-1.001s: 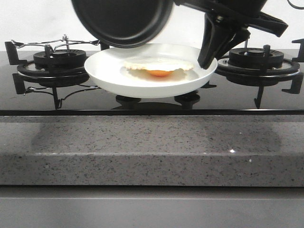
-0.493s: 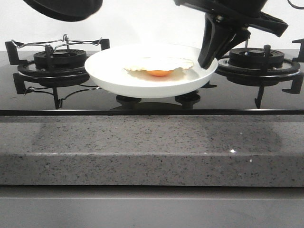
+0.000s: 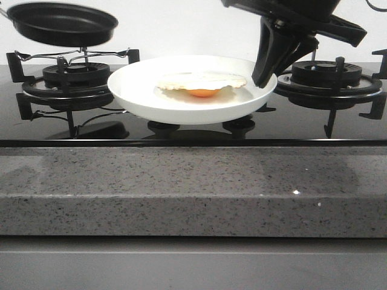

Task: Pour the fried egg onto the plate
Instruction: 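Return the pan to its burner with the left gripper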

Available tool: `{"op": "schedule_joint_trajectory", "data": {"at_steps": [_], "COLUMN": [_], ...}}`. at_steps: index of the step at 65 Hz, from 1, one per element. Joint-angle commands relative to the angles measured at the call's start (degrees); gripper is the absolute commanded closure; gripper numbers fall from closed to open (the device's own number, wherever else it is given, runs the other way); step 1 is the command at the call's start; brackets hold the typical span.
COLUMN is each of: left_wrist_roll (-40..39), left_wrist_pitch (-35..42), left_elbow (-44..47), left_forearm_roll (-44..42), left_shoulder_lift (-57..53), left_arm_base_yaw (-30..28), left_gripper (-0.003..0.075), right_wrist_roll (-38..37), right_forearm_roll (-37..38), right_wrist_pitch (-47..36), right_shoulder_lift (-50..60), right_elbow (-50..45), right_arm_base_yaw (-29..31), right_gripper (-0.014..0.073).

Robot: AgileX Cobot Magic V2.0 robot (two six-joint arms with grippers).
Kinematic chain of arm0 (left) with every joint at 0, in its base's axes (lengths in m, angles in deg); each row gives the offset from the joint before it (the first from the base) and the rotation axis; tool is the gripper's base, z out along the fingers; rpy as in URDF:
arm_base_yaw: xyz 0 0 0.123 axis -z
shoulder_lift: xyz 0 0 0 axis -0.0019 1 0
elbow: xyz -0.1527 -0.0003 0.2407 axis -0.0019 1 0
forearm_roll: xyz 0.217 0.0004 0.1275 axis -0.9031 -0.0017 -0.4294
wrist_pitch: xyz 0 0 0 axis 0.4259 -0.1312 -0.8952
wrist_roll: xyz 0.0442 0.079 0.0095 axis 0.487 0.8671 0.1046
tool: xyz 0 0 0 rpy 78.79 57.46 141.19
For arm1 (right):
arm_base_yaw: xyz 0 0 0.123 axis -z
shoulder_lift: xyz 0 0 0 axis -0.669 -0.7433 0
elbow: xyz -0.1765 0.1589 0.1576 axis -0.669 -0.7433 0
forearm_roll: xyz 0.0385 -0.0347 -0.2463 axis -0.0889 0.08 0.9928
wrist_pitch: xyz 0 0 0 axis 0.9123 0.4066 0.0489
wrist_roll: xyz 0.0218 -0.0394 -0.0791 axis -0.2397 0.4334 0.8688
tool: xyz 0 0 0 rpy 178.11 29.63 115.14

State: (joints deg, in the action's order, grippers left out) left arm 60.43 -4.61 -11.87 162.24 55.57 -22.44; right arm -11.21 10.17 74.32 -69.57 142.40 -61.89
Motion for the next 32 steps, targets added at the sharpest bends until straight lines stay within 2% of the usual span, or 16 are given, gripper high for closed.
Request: {"op": "schedule_joint_trajectory", "data": {"at_steps": [1,10,17,22,29,32], "left_wrist_roll": [-1.53,-2.63,-3.41,-3.41,-3.41,-3.41], "left_wrist_pitch": [-2.01,-1.64,-1.81,-2.04,-2.62,-2.92], "left_elbow": [-1.82,-1.82,-1.82,-1.82,-1.82,-1.82], "left_forearm_roll": [6.25,6.27,6.15,6.15,6.15,6.15], "left_shoulder_lift": [-1.57,-0.31,-0.02,-0.02,-0.02,-0.02], "left_arm_base_yaw": [-0.10,-0.10,-0.10,-0.10,-0.10,-0.10], "left_gripper": [0.0738,0.0723,0.0643,0.0547,0.0323,0.0260], "right_wrist_roll": [0.44,0.44,0.44,0.44,0.44,0.44], "right_forearm_roll": [0.66,0.66,0.66,0.66,0.66,0.66], "right_wrist_pitch": [-1.39,-1.39,-1.39,-1.39,-1.39,-1.39], "right_shoulder_lift": [1.94,1.94,1.94,1.94,1.94,1.94], "right_elbow": [1.58,1.58,1.58,1.58,1.58,1.58], "right_arm_base_yaw": [-0.03,-0.03,-0.03,-0.03,-0.03,-0.03], "right_gripper": [0.0663,0.0663,0.0663,0.0663,0.0663,0.0663]}}
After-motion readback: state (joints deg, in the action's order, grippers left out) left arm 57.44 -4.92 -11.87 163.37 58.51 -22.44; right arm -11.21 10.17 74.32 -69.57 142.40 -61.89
